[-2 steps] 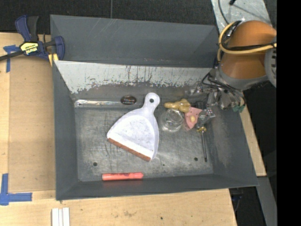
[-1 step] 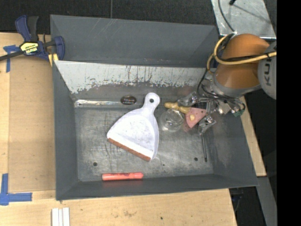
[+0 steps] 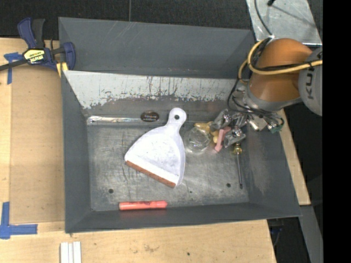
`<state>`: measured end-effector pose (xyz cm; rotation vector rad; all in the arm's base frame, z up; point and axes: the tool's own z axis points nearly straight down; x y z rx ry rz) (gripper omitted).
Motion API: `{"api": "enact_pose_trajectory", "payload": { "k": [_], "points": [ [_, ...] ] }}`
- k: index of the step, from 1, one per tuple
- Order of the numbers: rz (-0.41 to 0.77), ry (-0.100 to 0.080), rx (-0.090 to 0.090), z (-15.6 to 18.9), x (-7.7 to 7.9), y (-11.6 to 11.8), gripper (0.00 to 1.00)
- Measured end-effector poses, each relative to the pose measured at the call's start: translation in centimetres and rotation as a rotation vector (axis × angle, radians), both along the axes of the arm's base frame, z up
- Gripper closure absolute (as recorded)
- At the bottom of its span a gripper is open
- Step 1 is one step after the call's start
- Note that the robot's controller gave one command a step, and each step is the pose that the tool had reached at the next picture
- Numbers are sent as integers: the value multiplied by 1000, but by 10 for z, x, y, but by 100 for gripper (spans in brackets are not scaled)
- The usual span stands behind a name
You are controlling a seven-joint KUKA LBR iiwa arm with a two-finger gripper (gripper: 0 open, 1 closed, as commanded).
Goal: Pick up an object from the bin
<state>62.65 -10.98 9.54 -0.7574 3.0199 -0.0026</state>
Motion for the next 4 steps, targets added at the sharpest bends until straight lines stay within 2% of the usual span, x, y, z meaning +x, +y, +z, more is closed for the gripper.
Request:
{"api": "enact_pose_trajectory", "payload": {
  "k": [1,2,3,4],
  "points": [
    [0,0,0,0,0,0,100],
    [2,28,-4,44,-14,-5,100],
    [46,18,-7,75,3,0,100],
    [36,29,-4,121,-19,-16,100]
  ]
}}
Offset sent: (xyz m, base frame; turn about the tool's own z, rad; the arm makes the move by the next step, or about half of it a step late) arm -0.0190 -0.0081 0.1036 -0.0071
